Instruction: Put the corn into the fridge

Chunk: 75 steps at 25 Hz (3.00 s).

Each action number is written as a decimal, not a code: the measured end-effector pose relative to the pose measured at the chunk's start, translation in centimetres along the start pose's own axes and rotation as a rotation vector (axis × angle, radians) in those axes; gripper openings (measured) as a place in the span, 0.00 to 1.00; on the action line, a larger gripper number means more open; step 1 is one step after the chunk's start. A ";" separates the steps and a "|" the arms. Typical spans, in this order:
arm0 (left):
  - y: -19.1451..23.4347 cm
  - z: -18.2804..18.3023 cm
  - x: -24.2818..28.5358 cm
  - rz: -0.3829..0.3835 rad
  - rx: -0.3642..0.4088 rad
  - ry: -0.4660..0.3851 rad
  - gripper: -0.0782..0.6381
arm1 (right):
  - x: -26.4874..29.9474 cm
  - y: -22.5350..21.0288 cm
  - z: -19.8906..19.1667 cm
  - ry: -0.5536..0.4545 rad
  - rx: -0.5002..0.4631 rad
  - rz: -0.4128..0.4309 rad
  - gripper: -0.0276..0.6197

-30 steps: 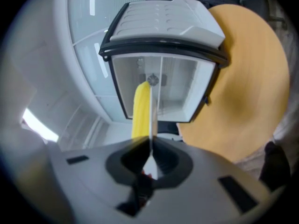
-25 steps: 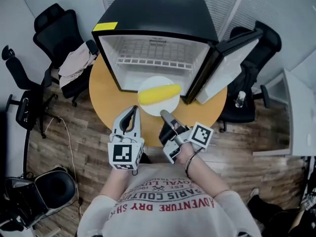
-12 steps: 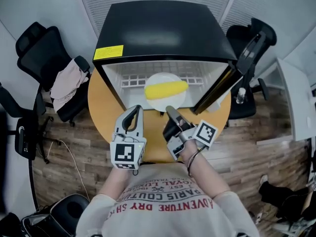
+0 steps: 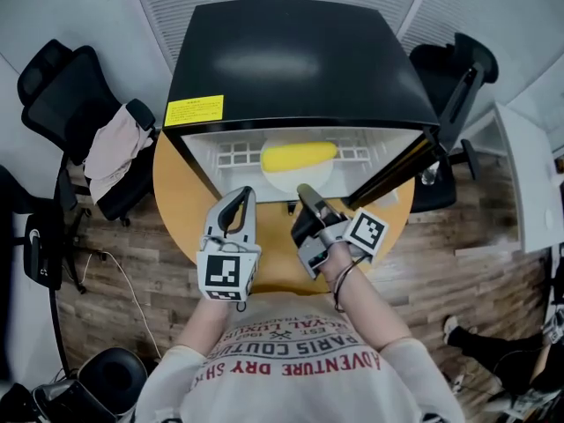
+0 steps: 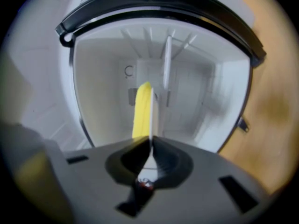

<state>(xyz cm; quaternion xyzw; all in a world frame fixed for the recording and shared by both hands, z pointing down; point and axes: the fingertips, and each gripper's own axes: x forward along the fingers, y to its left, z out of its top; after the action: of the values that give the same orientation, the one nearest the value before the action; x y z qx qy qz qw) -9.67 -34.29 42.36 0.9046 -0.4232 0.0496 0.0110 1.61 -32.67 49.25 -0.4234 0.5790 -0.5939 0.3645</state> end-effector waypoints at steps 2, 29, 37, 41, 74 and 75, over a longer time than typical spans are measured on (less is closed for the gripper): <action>0.2 -0.1 0.5 0.007 -0.006 0.008 0.14 | 0.4 -0.3 0.3 0.006 0.006 -0.010 0.10; 1.3 -2.5 3.4 0.029 -0.101 0.076 0.14 | 5.4 -1.1 2.2 0.000 0.126 -0.019 0.12; 1.1 -2.8 4.1 0.013 -0.113 0.078 0.14 | 5.5 -1.0 2.1 0.018 0.026 -0.008 0.13; 0.9 -2.9 4.1 0.018 -0.108 0.081 0.14 | 5.4 -1.0 2.2 0.029 0.047 0.003 0.13; -2.2 -2.5 1.5 -0.040 -0.068 0.097 0.14 | -1.7 1.6 0.7 0.029 -1.306 -0.223 0.09; -2.4 -2.6 1.5 -0.042 -0.068 0.098 0.14 | -2.0 2.1 0.7 0.009 -1.398 -0.223 0.09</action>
<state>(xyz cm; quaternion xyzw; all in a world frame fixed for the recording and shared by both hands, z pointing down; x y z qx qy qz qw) -7.08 -33.77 45.10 0.9089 -0.4044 0.0790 0.0637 2.91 -31.27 46.96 -0.6124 0.7794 -0.1188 -0.0580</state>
